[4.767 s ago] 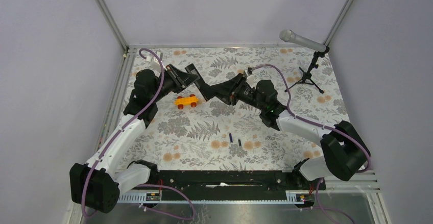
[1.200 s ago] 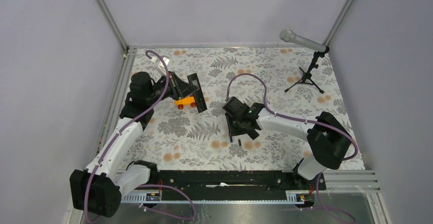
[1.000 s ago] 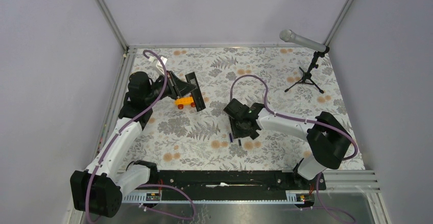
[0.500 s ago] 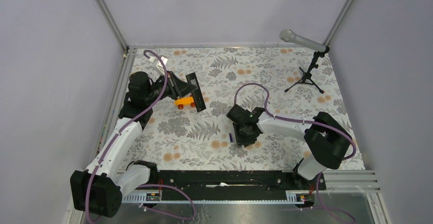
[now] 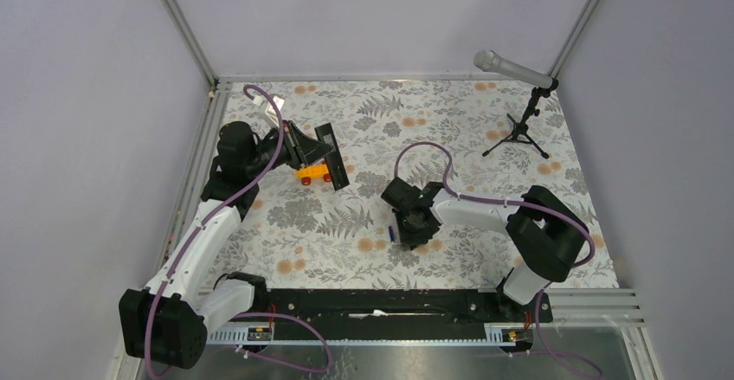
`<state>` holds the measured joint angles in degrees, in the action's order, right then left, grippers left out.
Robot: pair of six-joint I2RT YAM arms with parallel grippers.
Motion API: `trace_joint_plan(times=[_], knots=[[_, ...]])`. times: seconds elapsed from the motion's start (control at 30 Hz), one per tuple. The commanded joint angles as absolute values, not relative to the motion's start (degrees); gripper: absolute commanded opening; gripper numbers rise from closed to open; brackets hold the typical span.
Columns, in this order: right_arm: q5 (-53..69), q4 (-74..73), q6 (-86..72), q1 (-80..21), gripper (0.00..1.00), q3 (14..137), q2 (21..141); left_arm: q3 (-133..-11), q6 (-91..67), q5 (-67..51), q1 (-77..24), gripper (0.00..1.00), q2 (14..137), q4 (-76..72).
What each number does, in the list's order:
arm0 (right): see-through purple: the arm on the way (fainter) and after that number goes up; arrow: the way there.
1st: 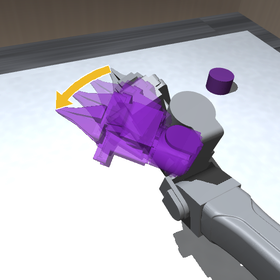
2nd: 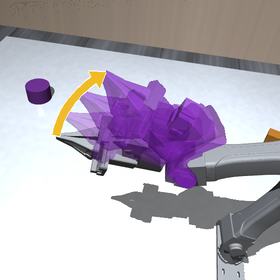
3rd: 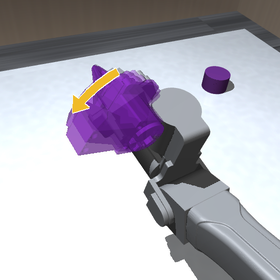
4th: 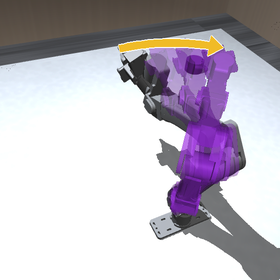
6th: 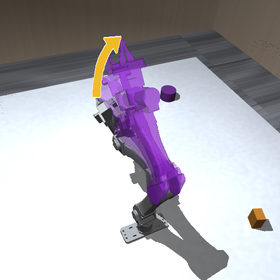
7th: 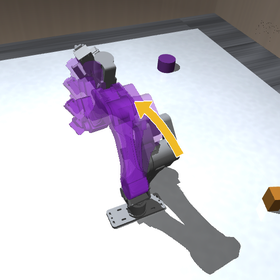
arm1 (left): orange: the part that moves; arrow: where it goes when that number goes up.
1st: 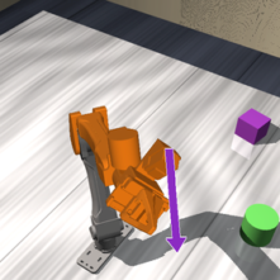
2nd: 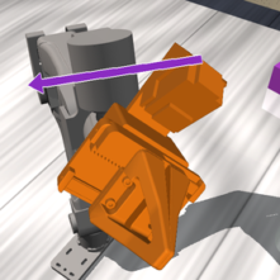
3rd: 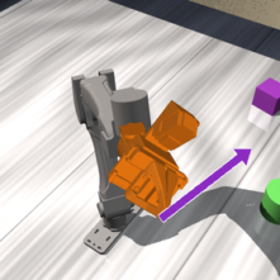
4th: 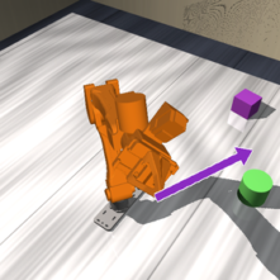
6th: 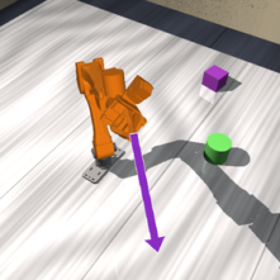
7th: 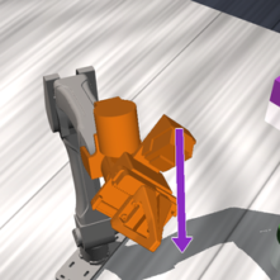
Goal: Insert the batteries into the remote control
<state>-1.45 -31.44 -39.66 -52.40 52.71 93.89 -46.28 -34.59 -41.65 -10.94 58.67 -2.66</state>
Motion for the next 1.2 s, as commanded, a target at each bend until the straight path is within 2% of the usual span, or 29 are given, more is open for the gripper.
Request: trace_joint_plan(times=[0.0,0.13,0.27,0.5,0.7,0.97,1.17], knots=[[-3.64,-32.11,-39.34,-52.78,0.26,53.74,95.15,-46.62,-34.60,-42.38,-10.63,0.00,58.27,-5.31],[-4.48,-33.07,-38.97,-52.73,0.14,54.28,94.81,-46.58,-34.56,-42.03,-10.59,0.00,58.36,-4.74],[-4.69,-33.95,-38.47,-52.73,0.10,55.12,92.91,-46.54,-34.63,-41.99,-10.63,0.00,58.74,-3.86],[-2.76,-30.25,-36.05,-52.69,0.12,57.13,81.00,-45.58,-36.56,-44.94,-10.63,0.00,59.41,-5.00],[3.57,-24.60,-36.40,-52.67,0.13,63.17,71.90,-47.39,-46.77,-46.21,-10.77,0.00,61.94,-4.45],[9.99,-38.50,-38.18,-52.72,0.14,80.33,79.66,-47.36,-55.78,-44.15,-13.42,0.00,65.15,-0.55],[11.71,-45.73,-38.67,-52.73,0.14,87.59,84.48,-47.13,-56.90,-40.37,-17.38,0.00,66.99,0.94]])
